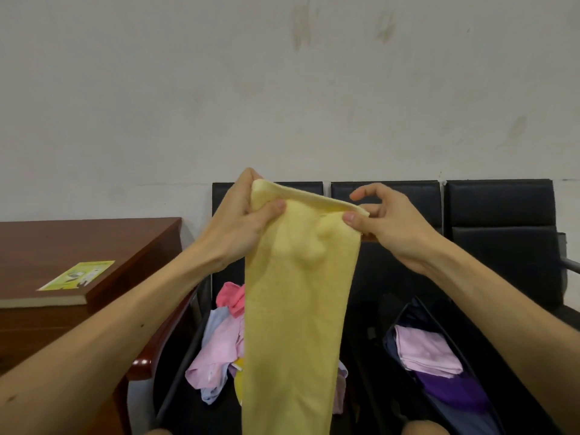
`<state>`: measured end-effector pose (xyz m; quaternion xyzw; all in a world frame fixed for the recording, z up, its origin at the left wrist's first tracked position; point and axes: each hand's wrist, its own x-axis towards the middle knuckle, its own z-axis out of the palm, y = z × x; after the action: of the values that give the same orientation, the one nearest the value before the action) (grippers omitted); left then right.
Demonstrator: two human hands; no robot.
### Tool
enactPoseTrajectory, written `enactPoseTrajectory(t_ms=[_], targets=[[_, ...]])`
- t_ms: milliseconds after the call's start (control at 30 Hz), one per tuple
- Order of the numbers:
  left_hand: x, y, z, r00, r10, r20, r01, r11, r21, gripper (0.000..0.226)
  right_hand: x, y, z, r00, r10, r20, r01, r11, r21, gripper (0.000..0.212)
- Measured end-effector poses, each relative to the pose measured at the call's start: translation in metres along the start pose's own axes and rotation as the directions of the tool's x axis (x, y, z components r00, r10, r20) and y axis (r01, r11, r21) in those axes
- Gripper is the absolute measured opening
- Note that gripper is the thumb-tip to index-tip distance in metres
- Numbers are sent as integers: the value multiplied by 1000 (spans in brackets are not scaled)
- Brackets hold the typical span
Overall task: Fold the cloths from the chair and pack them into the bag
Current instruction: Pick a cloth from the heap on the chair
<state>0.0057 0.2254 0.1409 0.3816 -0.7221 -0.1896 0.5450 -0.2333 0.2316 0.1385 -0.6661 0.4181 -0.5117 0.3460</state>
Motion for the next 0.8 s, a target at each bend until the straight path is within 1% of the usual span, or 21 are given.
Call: enactPoseTrajectory(t_ms=[100,167,200,267,300,367,400,433,467,533,600,667,700,733,800], targets=[[0,0,13,999,12,-34,-14,999,-52,24,1,25,14,993,115,-31,-107,977,184,32],[1,-5,20,1000,3,-31,-7,991,-135,36,0,43,29,981,191,-21,-175,933,315,32],[2,-8,23,1000,-2,-29,-2,986,-169,43,-2,54,38,974,227,-1,-208,892,401,37],[4,-11,27,999,-25,-29,18,976,-218,50,-14,79,57,952,278,129,-304,796,524,59],[6,-12,28,998,-43,-34,34,970,-239,51,-24,91,67,932,288,219,-361,760,540,65],[9,-17,27,996,-74,-58,56,964,-262,51,-44,109,84,868,310,387,-483,709,514,74],[9,-19,25,994,-89,-71,68,965,-254,51,-51,114,89,838,314,447,-524,692,497,82],[10,-22,22,991,-101,-85,77,967,-241,51,-53,120,92,822,310,478,-542,686,486,89],[11,-25,19,989,-113,-100,88,970,-224,50,-55,122,94,813,304,496,-548,686,478,91],[12,-30,10,982,-138,-127,112,974,-197,48,-54,120,94,814,317,486,-541,717,440,85],[13,-34,2,975,-151,-164,121,976,-183,47,-57,117,91,809,351,471,-527,788,318,68],[13,-39,-7,966,-139,-216,121,988,-96,45,-62,115,87,795,376,476,-508,841,185,48],[13,-43,-13,961,-138,-241,132,990,-40,45,-64,113,84,790,383,479,-505,849,154,42],[15,-47,-17,956,-138,-258,148,989,18,43,-65,110,80,792,380,479,-505,848,162,40],[16,-64,-25,942,-170,-290,219,965,144,38,-63,96,75,806,338,486,-513,808,288,44]])
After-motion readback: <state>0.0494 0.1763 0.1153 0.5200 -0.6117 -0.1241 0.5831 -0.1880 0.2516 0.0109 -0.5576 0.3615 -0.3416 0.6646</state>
